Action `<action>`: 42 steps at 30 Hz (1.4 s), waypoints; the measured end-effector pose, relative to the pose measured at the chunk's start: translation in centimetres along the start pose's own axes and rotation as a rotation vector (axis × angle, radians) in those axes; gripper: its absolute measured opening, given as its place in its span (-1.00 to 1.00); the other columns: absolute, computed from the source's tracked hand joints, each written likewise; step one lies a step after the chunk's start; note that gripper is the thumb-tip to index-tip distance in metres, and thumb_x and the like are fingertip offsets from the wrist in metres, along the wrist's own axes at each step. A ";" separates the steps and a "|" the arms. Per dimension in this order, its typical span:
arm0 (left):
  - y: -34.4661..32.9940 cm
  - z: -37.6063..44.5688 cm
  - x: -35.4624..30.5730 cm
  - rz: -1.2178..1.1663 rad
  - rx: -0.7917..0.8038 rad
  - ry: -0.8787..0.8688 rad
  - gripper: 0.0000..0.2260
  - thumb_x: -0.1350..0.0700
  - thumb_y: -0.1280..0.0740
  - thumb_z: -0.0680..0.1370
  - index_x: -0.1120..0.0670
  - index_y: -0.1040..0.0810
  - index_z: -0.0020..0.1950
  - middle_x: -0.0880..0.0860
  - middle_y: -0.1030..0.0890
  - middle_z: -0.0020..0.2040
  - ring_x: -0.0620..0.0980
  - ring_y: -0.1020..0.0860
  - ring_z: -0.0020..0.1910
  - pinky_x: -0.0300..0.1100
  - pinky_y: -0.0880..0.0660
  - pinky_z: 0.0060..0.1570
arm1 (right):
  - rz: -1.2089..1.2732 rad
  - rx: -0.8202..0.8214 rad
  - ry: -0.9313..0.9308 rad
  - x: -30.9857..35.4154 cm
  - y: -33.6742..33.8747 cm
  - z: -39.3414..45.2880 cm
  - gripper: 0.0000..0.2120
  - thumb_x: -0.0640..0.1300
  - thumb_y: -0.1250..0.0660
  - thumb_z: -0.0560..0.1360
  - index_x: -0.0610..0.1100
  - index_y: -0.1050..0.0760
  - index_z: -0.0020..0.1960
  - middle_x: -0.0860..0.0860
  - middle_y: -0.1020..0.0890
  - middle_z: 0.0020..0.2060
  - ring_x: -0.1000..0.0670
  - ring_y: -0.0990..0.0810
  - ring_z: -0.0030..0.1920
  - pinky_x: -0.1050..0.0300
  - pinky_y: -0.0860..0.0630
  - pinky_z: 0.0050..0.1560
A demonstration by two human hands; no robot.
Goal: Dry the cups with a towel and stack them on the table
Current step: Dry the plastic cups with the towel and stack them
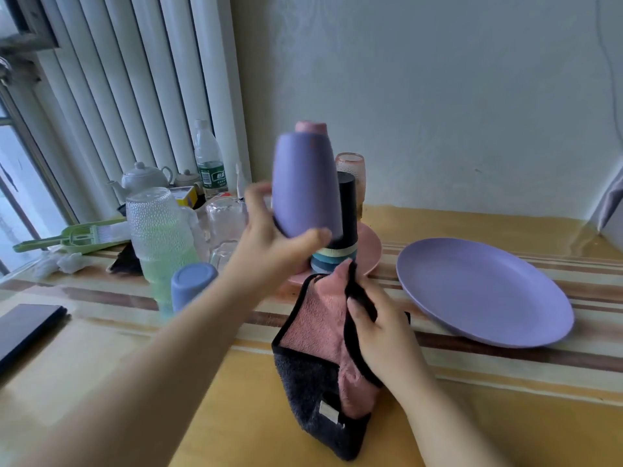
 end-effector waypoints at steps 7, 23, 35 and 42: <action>-3.9 -5.1 4.6 -0.193 0.160 0.153 -0.41 -0.15 -0.44 0.19 -0.18 -0.46 0.21 -0.17 -0.62 0.08 -0.30 -0.59 -0.04 -0.44 -0.48 -0.17 | 0.322 -0.175 0.052 1.6 1.6 0.0 -0.73 -0.07 -0.11 0.63 0.31 -0.28 0.18 0.54 -0.38 0.14 0.55 -0.29 0.19 0.63 -0.19 0.13; -3.8 -6.0 6.0 -0.553 0.365 0.141 -0.41 0.02 -0.44 0.24 0.03 -0.53 0.29 0.10 -0.64 0.19 0.10 -0.59 0.20 0.01 -0.50 0.18 | 0.652 0.007 -0.215 1.1 0.5 -0.6 -0.59 0.30 -0.22 0.47 0.08 -0.63 0.10 0.08 -0.63 0.16 0.07 -0.55 0.22 0.00 -0.42 0.26; -2.7 -4.8 7.1 -0.567 0.097 0.165 -0.63 0.01 -0.33 0.30 -0.18 -0.60 0.09 0.01 -0.65 0.12 0.03 -0.58 0.16 -0.02 -0.48 0.10 | 0.382 -0.006 0.091 2.4 -1.0 -1.0 -0.68 0.01 0.00 0.60 0.26 -0.09 0.32 0.50 -0.20 0.29 0.55 -0.12 0.31 0.63 -0.10 0.21; -2.8 -5.3 5.9 -0.293 -0.025 0.087 -0.65 -0.26 -0.33 0.41 -0.17 -0.45 0.13 -0.22 -0.64 -0.03 -0.39 -0.57 -0.08 -0.52 -0.42 -0.17 | 0.102 0.003 0.197 1.5 -3.6 -1.5 -0.39 0.23 0.05 0.57 -0.03 -0.02 0.53 0.08 -0.11 0.52 0.11 -0.05 0.52 0.00 -0.09 0.50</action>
Point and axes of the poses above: each hand's wrist, its own z-axis towards the middle knuckle, its own y-axis out of the back of the hand, x = y × z, the point moved 2 cm from there along z, towards the middle knuckle
